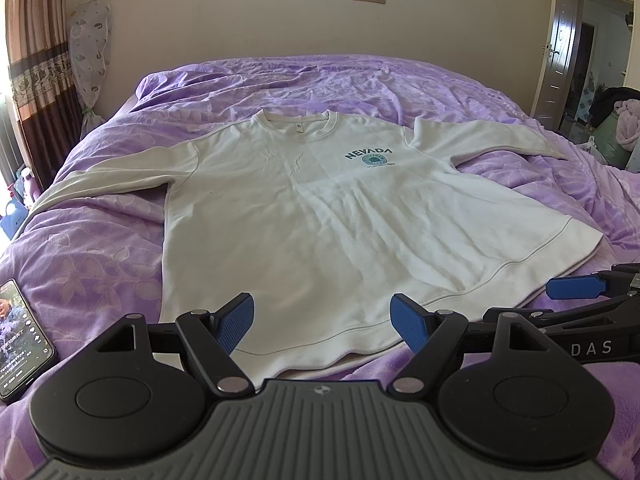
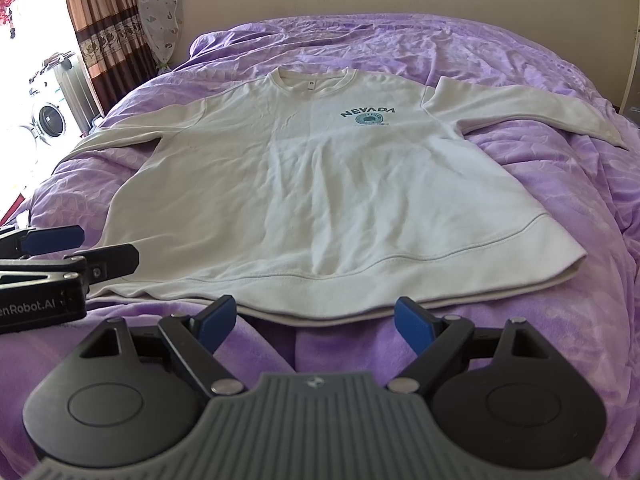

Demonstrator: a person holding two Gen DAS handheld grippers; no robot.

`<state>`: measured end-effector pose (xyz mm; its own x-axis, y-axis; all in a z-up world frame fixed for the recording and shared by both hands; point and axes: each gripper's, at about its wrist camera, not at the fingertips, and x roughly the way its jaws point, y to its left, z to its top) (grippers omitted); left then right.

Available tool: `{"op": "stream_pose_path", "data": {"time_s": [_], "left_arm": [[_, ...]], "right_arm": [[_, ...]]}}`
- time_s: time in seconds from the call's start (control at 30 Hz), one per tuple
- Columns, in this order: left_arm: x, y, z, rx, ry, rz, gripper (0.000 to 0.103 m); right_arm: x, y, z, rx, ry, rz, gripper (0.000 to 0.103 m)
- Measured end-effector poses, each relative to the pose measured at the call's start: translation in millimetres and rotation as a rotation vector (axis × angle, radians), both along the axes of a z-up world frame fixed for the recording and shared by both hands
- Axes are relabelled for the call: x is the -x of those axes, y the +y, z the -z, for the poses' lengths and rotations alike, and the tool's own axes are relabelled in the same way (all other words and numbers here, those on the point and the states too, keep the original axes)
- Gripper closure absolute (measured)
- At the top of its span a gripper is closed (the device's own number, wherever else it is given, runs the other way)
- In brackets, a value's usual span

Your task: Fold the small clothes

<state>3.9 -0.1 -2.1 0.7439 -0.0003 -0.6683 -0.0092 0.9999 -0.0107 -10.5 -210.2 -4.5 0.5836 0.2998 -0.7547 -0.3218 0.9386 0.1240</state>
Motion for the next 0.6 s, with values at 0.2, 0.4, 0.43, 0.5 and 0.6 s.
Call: {"op": "stream_pose_path", "data": {"time_s": [0.2, 0.4, 0.43, 0.5, 0.6], "left_arm": [[0.2, 0.1, -0.1, 0.001, 0.000, 0.000, 0.012], [0.1, 0.1, -0.1, 0.001, 0.001, 0.000, 0.012], [0.2, 0.1, -0.1, 0.001, 0.002, 0.000, 0.012], [0.1, 0.2, -0.1, 0.001, 0.001, 0.000, 0.012], [0.1, 0.1, -0.1, 0.001, 0.002, 0.000, 0.012]], "right_arm": [[0.2, -0.6, -0.1, -0.001, 0.003, 0.000, 0.021], [0.9, -0.9, -0.2, -0.002, 0.010, 0.002, 0.021], [0.8, -1.0, -0.2, -0.002, 0.011, 0.002, 0.021], [0.8, -1.0, -0.2, -0.003, 0.011, 0.002, 0.021], [0.7, -1.1, -0.3, -0.002, 0.011, 0.002, 0.021]]}}
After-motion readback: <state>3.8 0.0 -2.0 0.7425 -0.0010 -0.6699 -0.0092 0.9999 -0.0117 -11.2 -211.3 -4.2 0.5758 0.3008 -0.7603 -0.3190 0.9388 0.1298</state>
